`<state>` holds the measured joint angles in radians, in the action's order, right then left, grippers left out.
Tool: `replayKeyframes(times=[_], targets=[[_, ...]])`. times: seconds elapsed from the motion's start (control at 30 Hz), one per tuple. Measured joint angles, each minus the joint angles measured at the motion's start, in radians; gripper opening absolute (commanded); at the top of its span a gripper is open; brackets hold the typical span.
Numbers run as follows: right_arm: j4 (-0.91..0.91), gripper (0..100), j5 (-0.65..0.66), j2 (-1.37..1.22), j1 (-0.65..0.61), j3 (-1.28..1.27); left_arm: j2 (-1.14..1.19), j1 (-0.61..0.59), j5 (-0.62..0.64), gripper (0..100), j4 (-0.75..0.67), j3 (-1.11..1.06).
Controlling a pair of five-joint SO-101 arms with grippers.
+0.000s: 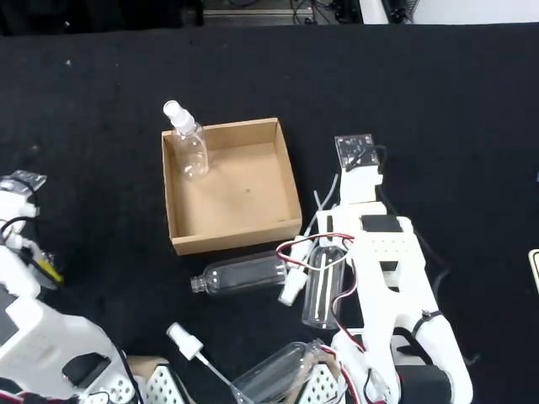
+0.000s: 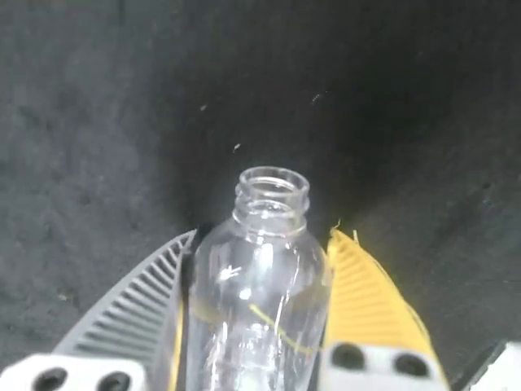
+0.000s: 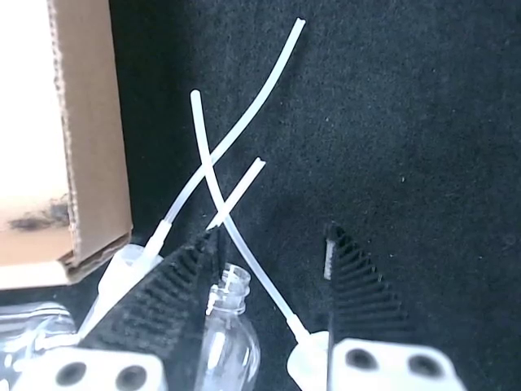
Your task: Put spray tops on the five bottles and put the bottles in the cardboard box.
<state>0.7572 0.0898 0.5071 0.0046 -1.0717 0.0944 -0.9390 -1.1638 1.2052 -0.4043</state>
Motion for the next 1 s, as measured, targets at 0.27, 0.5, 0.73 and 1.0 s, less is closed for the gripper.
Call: replayKeyframes(times=[0.27, 0.5, 0.73, 1.0], targets=[[0.0, 17.0, 0.0, 0.0, 0.0, 0.0, 0.0, 0.112, 0.204, 24, -0.064, 0.017], [0.0, 17.0, 0.0, 0.0, 0.0, 0.0, 0.0, 0.043, 0.078, 28, -0.069, 0.017], [0.0, 17.0, 0.0, 0.0, 0.0, 0.0, 0.0, -0.002, -0.018, 28, -0.069, 0.017], [0.0, 17.0, 0.0, 0.006, 0.0, 0.0, 0.0, -0.002, -0.032, 2, -0.069, 0.017]])
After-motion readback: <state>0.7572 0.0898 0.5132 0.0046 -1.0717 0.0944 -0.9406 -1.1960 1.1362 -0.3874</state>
